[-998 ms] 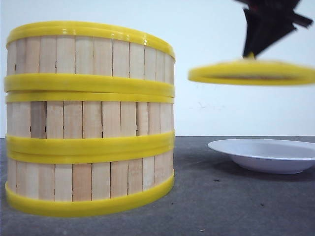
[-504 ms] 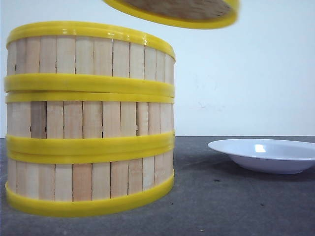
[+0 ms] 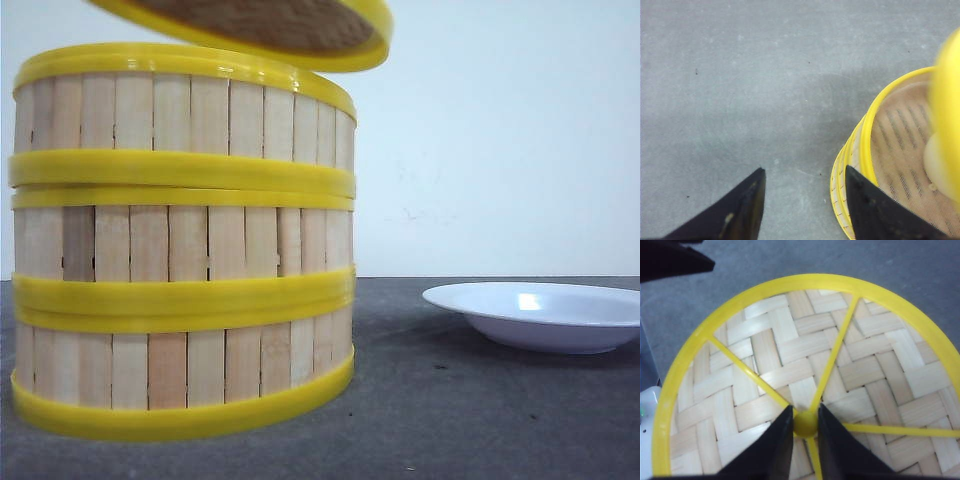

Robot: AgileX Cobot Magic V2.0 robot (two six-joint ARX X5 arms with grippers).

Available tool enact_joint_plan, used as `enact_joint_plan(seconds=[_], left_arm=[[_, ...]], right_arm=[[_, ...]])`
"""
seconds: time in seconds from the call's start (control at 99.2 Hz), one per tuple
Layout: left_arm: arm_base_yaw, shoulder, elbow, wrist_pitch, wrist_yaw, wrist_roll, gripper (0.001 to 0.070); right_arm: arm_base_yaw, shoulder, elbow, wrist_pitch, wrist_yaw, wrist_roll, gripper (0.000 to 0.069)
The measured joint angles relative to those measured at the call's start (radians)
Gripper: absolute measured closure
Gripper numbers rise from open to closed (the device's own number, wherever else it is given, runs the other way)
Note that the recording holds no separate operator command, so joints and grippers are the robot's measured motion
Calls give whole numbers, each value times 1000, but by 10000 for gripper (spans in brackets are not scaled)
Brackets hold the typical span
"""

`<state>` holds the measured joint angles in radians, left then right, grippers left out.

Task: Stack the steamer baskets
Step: 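Lower the lid onto the top basket and open the right gripper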

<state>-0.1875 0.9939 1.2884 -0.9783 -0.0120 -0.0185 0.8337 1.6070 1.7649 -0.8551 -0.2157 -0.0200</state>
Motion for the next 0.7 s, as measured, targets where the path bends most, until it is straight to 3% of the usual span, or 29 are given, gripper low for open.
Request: enact_joint_plan(seconds=[0.696], left_arm=[[0,0,0,-24,0,0,410]], right_arm=[[36,106,0,26,51,-30,634]])
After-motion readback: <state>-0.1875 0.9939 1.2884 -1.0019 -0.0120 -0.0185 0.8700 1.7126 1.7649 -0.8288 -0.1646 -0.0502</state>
